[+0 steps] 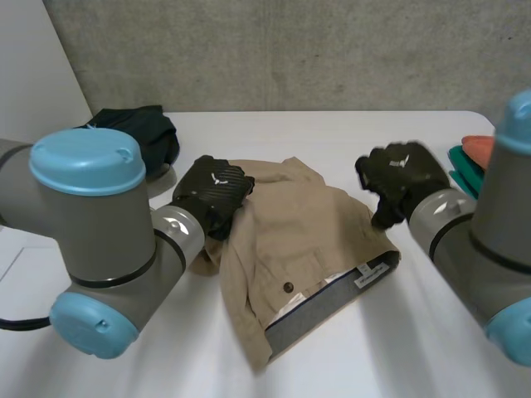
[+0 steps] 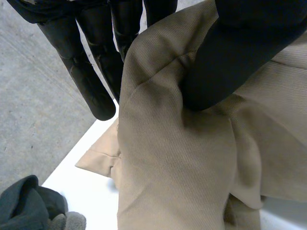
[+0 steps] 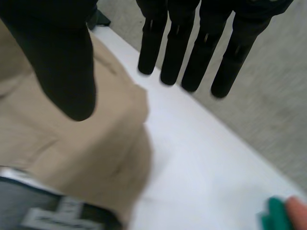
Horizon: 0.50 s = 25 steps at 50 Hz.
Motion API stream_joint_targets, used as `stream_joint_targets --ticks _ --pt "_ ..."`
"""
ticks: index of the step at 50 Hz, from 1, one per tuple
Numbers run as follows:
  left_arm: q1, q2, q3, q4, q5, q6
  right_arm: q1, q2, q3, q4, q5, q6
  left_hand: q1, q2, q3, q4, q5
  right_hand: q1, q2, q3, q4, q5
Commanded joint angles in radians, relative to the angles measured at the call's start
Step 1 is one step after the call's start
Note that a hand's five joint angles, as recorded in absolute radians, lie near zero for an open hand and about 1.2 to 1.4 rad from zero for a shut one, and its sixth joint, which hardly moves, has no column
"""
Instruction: Fold the laundry.
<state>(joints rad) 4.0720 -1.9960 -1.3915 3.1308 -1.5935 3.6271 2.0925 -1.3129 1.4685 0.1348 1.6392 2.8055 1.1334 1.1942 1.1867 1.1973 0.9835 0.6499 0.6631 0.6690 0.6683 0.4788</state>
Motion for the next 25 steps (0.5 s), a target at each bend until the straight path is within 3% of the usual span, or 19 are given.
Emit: stream_joint_targets --ticks 1,11,15,25 --pt "0.008 -0.024 0.017 0.066 -0.002 -0.013 0.020 0.003 0.122 0.000 -0.033 0.317 0.263 0.202 0.210 0.199 0.238 -0.236 -0.249 -0.255 -0.254 -0.239" --pt "0.004 -0.027 0.003 0.068 -0.003 -0.013 0.107 0.012 0.177 0.008 -0.188 0.613 0.263 0.202 0.210 0.199 0.238 -0.265 -0.279 -0.285 -0.284 -0.269" --pt "-0.001 -0.027 0.002 0.069 -0.003 -0.015 0.135 0.087 0.130 0.011 -0.254 0.768 0.263 0.202 0.210 0.199 0.238 -0.254 -0.267 -0.273 -0.272 -0.257" --pt "-0.028 -0.043 0.012 0.072 -0.006 -0.015 0.195 0.181 0.064 0.032 -0.225 0.901 0.263 0.202 0.210 0.199 0.238 -0.242 -0.255 -0.261 -0.260 -0.245"
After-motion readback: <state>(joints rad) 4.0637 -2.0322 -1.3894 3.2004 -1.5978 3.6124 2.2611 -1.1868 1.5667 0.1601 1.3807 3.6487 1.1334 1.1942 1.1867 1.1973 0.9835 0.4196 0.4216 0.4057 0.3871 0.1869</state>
